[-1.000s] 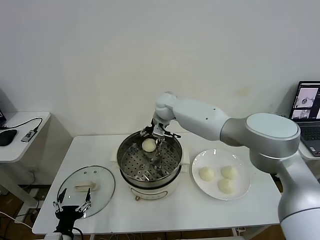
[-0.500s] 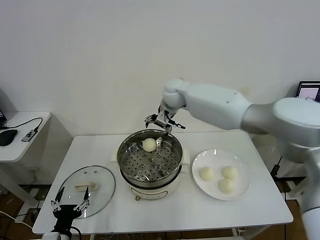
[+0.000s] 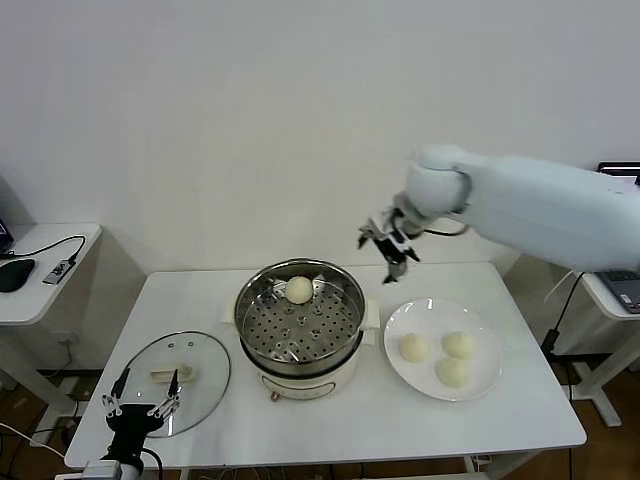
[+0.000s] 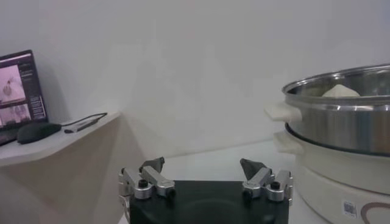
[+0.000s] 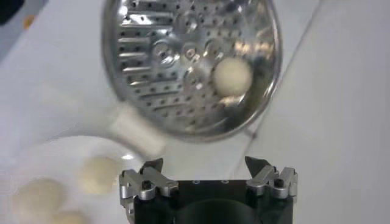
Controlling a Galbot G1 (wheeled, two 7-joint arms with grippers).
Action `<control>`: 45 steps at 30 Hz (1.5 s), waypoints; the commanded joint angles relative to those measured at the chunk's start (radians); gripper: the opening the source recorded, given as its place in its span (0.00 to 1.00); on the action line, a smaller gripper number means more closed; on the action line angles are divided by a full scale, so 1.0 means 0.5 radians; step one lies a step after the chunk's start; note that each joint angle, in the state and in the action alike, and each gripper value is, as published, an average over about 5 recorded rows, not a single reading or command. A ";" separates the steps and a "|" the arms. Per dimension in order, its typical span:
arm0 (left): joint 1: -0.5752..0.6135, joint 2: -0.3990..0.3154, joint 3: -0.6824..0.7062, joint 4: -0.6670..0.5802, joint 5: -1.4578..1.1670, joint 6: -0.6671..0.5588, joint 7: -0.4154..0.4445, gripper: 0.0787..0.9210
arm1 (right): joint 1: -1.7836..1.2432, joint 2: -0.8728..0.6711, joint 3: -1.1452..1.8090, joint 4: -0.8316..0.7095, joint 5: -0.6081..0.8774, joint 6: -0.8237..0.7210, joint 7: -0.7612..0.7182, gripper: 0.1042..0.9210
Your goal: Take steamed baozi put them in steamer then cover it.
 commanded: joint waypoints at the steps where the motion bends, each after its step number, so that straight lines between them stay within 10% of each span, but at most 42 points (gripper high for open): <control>1: 0.000 -0.002 0.003 0.002 0.004 0.002 0.000 0.88 | -0.124 -0.421 0.029 0.256 -0.028 -0.270 -0.022 0.88; 45: -0.010 -0.046 -0.022 0.042 0.110 -0.003 -0.012 0.88 | -1.350 0.170 0.768 -0.610 -0.621 -0.059 0.089 0.88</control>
